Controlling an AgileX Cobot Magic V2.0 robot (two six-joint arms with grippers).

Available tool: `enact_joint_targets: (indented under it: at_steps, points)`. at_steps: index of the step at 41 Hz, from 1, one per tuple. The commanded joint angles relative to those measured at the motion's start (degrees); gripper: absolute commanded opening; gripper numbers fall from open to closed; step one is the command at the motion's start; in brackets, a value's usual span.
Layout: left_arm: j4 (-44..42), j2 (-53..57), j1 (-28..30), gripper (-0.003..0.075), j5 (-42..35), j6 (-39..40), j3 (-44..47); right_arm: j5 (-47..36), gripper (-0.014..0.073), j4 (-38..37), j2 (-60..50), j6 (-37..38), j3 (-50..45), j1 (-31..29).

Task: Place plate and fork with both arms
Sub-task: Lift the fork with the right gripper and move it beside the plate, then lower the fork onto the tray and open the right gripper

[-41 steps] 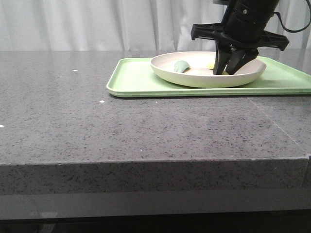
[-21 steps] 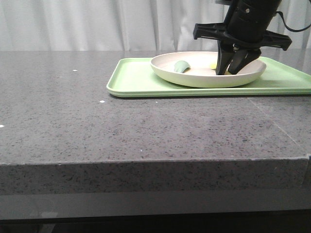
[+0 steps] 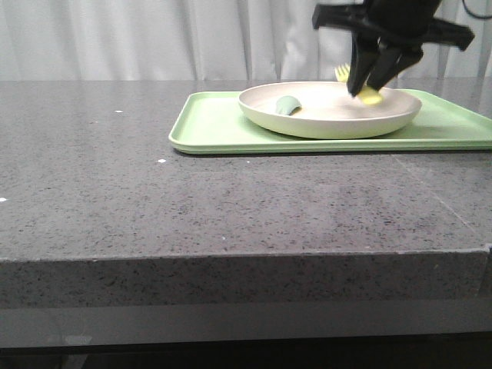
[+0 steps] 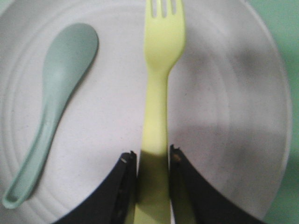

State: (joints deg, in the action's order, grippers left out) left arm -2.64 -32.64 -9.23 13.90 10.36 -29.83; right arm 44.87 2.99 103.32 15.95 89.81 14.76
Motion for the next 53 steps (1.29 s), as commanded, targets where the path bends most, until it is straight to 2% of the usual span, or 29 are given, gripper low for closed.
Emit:
enact_joint_targets:
  at_steps: [1,12,25,41,53]
  points:
    - [-0.10,0.10,0.09,-0.0018,-4.76,-0.10,-1.74,-3.30,0.0024,-0.36,-5.01,-0.14,1.97,-0.40]
    - [-0.10,0.10,0.09,-0.0018,-4.76,-0.10,-1.74,-1.54,0.0024,-4.54,-5.77,-0.14,1.97,-4.35]
    - [-0.10,0.10,0.09,-0.0018,-4.76,-0.10,-1.74,-1.23,0.0024,-5.00,-5.37,-0.52,1.97,-10.86]
    - [-0.10,0.10,0.09,-0.0018,-4.76,-0.10,-1.74,-1.04,0.0024,-5.56,-1.09,-6.38,1.97,-11.27]
    - [-0.10,0.10,0.09,-0.0018,-4.76,-0.10,-1.74,-0.71,0.0024,-7.75,1.67,-6.36,1.97,-11.27]
